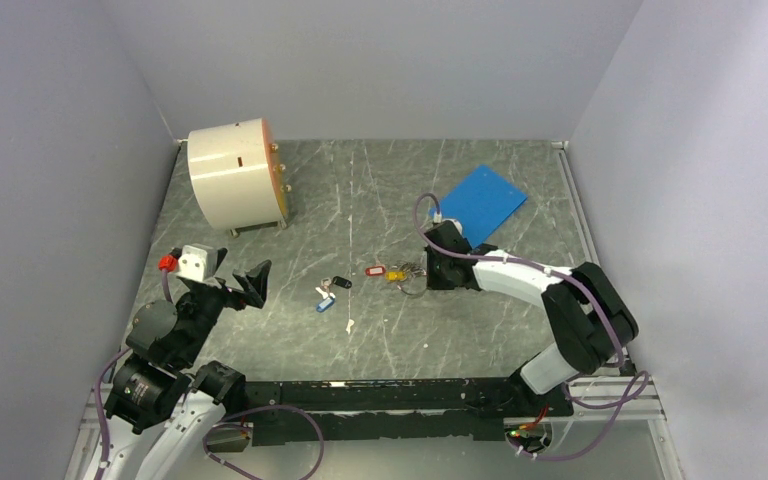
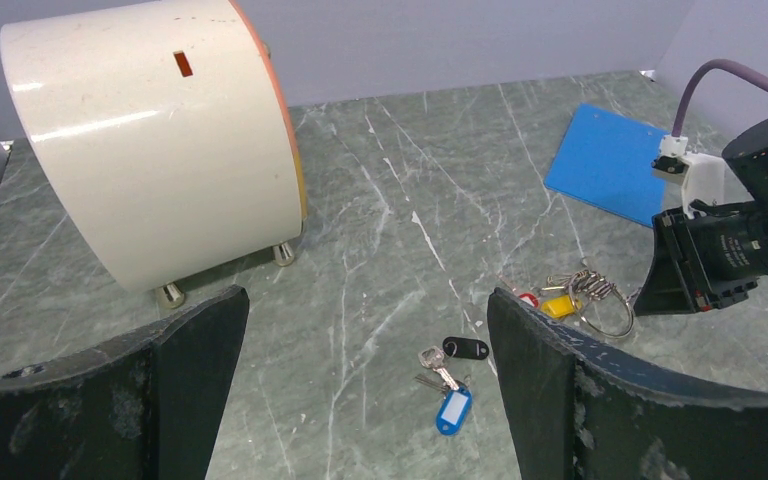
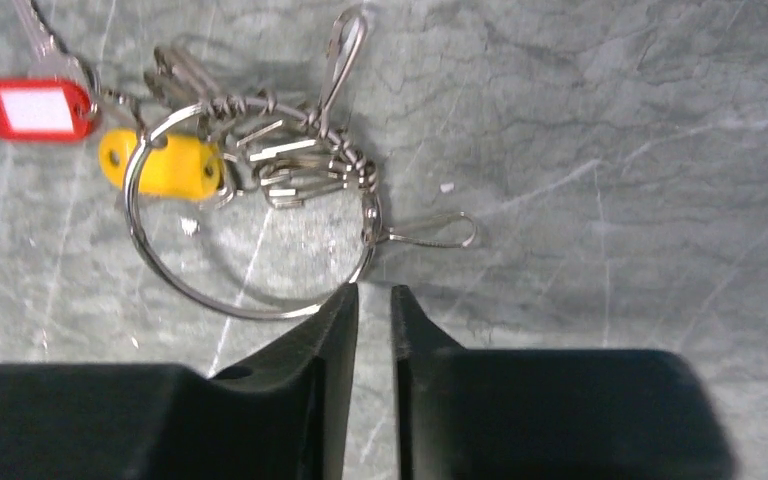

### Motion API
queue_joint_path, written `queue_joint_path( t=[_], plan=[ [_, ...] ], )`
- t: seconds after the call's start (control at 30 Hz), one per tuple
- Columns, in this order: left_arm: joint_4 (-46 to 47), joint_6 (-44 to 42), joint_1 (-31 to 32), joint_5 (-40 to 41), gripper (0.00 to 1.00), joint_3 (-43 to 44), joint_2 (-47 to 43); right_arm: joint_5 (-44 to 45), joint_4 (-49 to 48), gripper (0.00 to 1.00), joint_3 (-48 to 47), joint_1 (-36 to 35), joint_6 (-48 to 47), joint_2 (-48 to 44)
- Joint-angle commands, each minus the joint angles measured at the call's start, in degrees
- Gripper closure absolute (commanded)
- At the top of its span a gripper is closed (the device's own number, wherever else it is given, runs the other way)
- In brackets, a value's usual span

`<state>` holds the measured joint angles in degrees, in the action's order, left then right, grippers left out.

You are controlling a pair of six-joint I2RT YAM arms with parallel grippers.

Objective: Remove the keys from the keyring

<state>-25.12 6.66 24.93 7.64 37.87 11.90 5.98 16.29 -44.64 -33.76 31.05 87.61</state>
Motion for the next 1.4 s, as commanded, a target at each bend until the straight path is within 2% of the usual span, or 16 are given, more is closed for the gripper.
queue_joint_path(
  t=[0.0, 0.17, 0.37, 0.63, 1.03, 1.37],
  plan=[
    [0.9, -0.9, -0.3, -0.9, 0.05, 1.7, 0.7, 1.3, 5.2, 0.74, -4.2, -1.1, -7.3, -3.4],
    [1.0, -0.9, -0.3, -1.1, 0.05, 1.7, 0.6, -0.3, 5.4, 0.64, -7.6, -6.1, -11.3, -3.3],
    [1.0, -0.9, -0.3, -1.2, 0.05, 1.7, 0.6, -5.7, -3.2, 0.58, -7.3, -7.1, -7.1, -1.1],
    [0.8, -0.9, -0.3, -1.1, 0.05, 1.7, 0.3, -15.8, -13.1, 0.57, -4.9, -3.5, -3.0, 2.3],
    [0.8, -0.9, -0.3, -1.2, 0.05, 1.7, 0.5, -24.1, -21.4, 0.58, -1.3, -0.3, -0.2, 7.9],
    [0.9, -0.9, -0.3, -1.1, 0.05, 1.7, 0.8, -33.5, -32.0, 0.66, 3.2, 3.2, 4.9, 13.0]
  ],
)
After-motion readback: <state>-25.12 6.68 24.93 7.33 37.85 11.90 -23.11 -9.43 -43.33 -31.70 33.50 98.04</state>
